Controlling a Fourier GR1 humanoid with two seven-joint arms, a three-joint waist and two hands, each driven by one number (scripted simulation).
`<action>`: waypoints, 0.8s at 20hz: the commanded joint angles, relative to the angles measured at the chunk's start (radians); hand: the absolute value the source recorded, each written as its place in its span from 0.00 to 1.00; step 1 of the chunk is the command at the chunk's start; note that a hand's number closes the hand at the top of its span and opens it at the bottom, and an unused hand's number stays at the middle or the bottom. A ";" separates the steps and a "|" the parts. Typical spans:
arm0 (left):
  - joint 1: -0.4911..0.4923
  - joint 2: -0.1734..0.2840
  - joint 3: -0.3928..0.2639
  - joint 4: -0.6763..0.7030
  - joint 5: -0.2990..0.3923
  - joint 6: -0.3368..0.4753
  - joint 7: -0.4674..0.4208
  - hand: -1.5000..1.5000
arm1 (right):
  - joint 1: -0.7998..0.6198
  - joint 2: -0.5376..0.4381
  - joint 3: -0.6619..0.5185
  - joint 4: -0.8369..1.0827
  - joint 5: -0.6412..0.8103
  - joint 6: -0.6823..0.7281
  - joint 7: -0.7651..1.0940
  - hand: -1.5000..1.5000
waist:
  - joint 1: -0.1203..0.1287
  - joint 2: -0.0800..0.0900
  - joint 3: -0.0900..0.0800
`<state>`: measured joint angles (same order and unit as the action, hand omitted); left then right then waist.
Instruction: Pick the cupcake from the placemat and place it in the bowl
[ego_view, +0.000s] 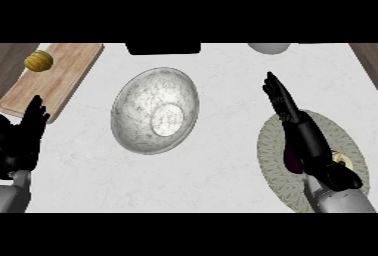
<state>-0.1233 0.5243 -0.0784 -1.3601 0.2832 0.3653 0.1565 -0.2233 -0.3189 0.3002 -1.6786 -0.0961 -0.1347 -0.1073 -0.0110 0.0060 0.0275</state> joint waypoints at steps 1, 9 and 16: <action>-0.006 0.003 -0.026 -0.061 -0.021 -0.027 0.028 0.50 | 0.044 -0.016 -0.092 0.047 -0.052 0.019 -0.026 1.00 | 0.009 -0.006 -0.026; -0.079 0.025 -0.055 -0.116 0.118 -0.270 0.040 0.50 | 0.274 -0.206 -0.323 0.221 0.058 -0.113 -0.155 0.00 | -0.046 -0.006 -0.024; -0.068 -0.025 -0.063 -0.108 0.081 -0.310 0.033 0.50 | 0.454 -0.128 -0.304 0.042 0.112 -0.140 -0.394 0.00 | -0.002 -0.008 -0.028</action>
<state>-0.1769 0.5104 -0.1501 -1.4872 0.3723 0.0881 0.1822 0.1577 -0.4487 0.0123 -1.5325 -0.0306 -0.2291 -0.4665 -0.0209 -0.0011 0.0008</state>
